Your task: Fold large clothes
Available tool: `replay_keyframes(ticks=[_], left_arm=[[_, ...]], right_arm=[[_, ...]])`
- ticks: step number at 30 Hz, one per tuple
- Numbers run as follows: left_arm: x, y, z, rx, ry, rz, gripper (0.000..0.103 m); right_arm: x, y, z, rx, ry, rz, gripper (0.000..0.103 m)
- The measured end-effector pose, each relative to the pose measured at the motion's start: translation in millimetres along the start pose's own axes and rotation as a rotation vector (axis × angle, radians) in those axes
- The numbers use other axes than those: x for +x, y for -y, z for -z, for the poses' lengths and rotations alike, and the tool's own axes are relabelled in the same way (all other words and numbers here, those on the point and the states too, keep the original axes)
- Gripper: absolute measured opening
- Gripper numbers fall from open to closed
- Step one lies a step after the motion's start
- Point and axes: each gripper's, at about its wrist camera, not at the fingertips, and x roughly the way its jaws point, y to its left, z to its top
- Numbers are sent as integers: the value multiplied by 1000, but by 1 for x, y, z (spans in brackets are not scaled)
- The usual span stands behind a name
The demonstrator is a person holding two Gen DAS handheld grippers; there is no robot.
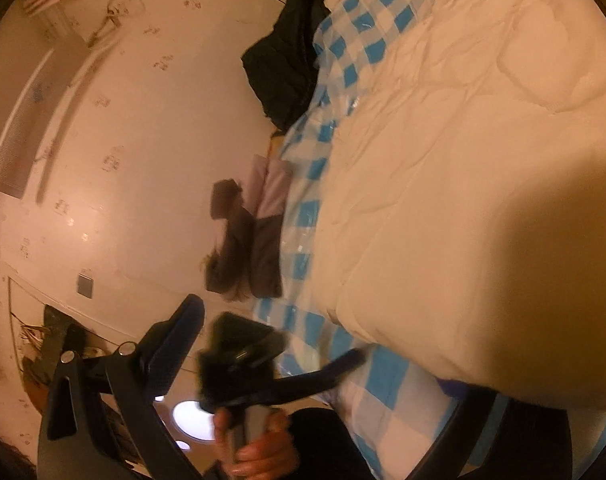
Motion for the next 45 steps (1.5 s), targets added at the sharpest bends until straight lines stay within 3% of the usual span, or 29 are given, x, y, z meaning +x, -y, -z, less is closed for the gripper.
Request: replay_keyframes(ticks=[5,8,11,15,20,21,25,28,31,33,35,37,40,45], left_arm=[[-11,-4,-20,-40,213,50,95],[-11,-8,-37,-104,233,71,95],[-11,-6,-49,-100,248,38,95],[-11,-2,-54,-41,231,-5,95],[-16,-5,-67,-12,219,-52,95],[-18,-5,-69,-8,217,-49,95],[-23,-14,-72,-39,189,30,95],[-25,-17,-75,-26,166,10,95],[-26,-13,-76,8,161,-11,95],[-31,-28,-80,-80,149,96,95],[-36,-52,-87,-212,142,179,95],[-39,-48,-88,-166,165,109,95],[-37,-28,-87,-62,179,38,95],[-38,-25,-88,-39,170,26,95]], right_arm=[[-8,4,-2,11,10,-26,97],[-7,7,-1,10,-4,-4,97],[-13,22,6,50,-18,105,97],[-73,33,15,98,112,170,96],[-155,45,26,160,320,173,96],[-169,52,26,200,348,128,96],[-195,54,27,219,442,152,96],[-193,57,26,220,428,173,96],[-197,55,26,222,468,187,96],[-197,55,31,240,464,190,96],[-192,55,34,248,381,208,96],[-195,50,32,232,363,283,96],[-210,51,24,249,435,357,96],[-199,49,13,203,419,368,97]])
